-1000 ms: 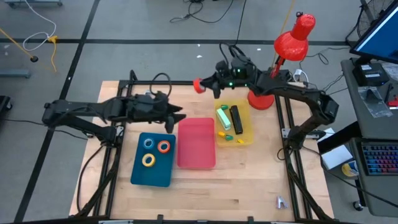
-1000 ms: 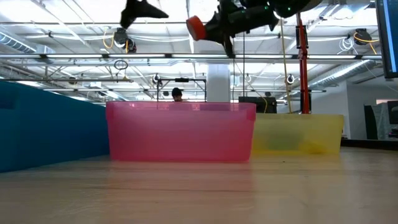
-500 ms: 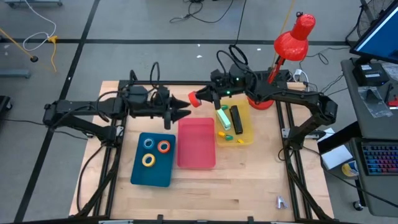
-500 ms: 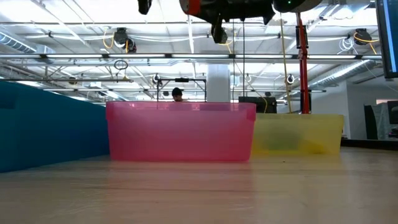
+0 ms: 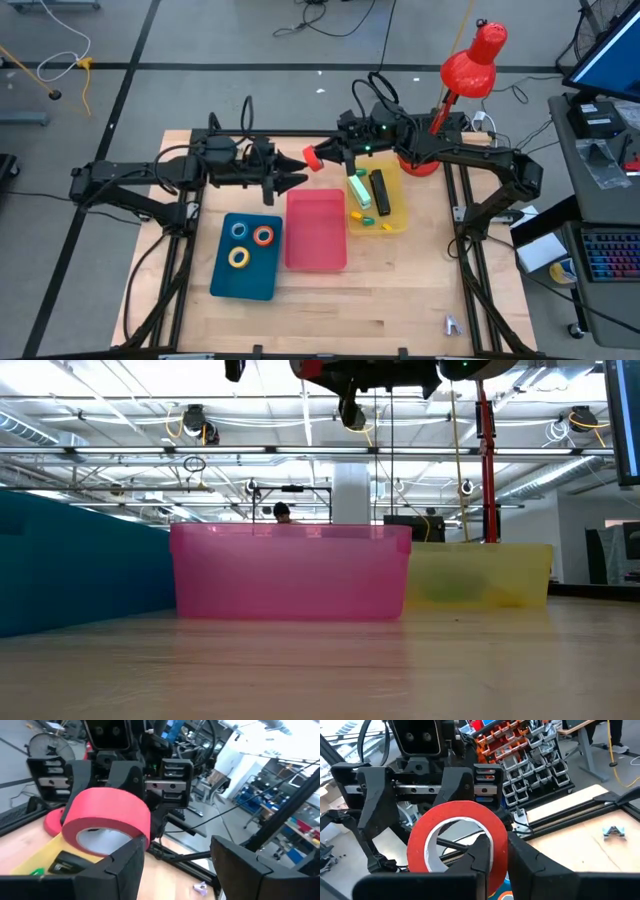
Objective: Pick and place Stapler, Stapler remover, tape
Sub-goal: Put the red tape into the blue bin
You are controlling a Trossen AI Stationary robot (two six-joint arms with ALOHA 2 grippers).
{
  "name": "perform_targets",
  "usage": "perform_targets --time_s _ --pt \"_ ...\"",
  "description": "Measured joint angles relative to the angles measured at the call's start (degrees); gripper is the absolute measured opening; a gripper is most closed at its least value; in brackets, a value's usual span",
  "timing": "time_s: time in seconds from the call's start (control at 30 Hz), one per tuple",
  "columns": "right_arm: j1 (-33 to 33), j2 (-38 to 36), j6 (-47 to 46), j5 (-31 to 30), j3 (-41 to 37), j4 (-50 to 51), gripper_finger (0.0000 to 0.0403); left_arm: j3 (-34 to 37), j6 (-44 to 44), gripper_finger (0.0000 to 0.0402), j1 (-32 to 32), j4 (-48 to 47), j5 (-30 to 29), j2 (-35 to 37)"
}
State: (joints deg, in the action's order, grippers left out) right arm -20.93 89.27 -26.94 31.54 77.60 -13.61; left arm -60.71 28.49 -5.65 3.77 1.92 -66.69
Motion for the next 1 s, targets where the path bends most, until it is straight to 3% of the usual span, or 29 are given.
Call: perform_targets --time_s 0.57,1.0 --pt "0.4 0.0 -1.6 0.0 0.0 -2.1 0.0029 0.0 0.5 0.0228 -1.7 -2.3 -3.2 -0.1" --pt "2.7 0.8 -1.0 -5.7 0.0 -2.9 0.0029 0.0 1.6 0.0227 -2.7 0.5 -2.1 -2.1"
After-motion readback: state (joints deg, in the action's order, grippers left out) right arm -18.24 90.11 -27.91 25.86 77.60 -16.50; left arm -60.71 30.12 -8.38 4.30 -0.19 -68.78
